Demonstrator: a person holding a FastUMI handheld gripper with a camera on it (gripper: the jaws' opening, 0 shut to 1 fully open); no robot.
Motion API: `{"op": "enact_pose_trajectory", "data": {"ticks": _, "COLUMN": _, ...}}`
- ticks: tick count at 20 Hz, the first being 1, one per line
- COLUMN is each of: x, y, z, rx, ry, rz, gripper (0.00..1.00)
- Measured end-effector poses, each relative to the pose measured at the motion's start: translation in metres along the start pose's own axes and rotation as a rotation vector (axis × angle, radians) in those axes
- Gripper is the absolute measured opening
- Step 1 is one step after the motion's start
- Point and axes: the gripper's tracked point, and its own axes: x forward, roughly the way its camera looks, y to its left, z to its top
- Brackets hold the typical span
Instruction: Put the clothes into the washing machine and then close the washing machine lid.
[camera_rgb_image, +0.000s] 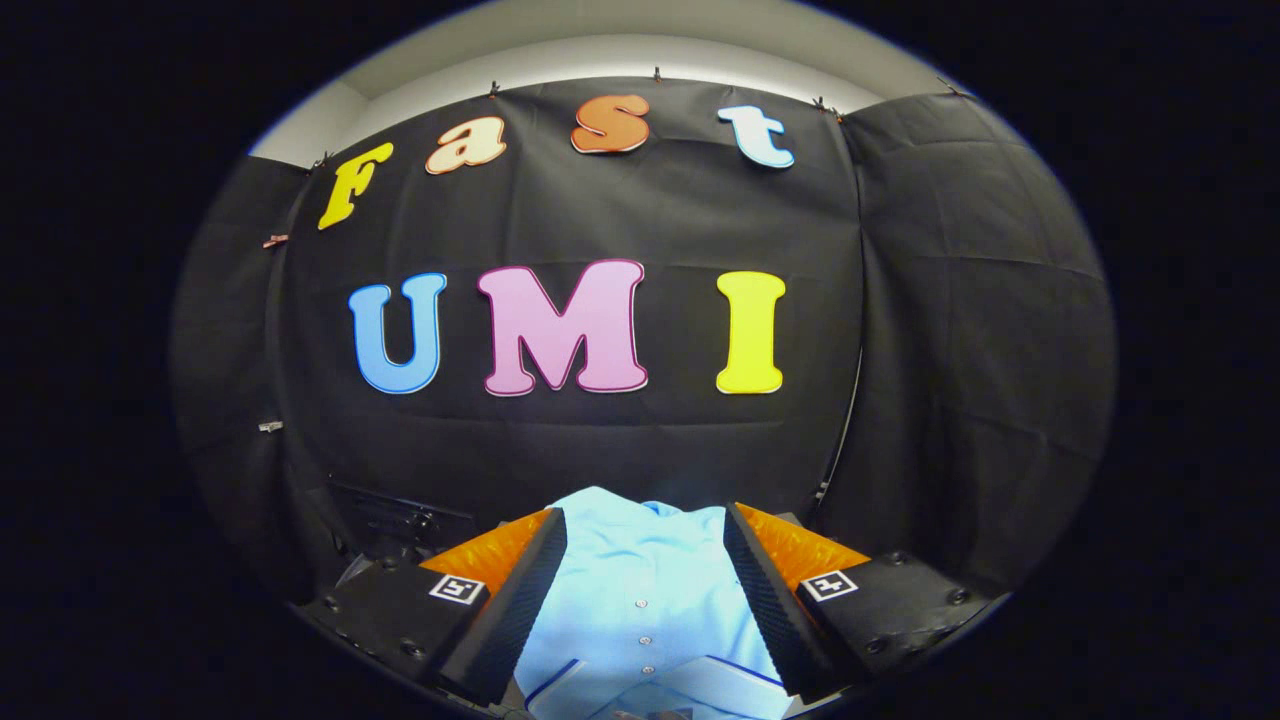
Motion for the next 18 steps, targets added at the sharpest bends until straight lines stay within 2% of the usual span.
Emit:
{"op": "enact_pose_trajectory", "data": {"ticks": 9, "x": 0.079, "y": -0.004, "z": -0.063, "rx": -0.063, "ry": 0.235, "rz": -0.014, "gripper": 0.99}}
{"op": "enact_pose_trajectory", "data": {"ticks": 18, "x": 0.112, "y": -0.014, "z": -0.127, "rx": -0.069, "ry": 0.456, "rz": -0.026, "gripper": 0.99}}
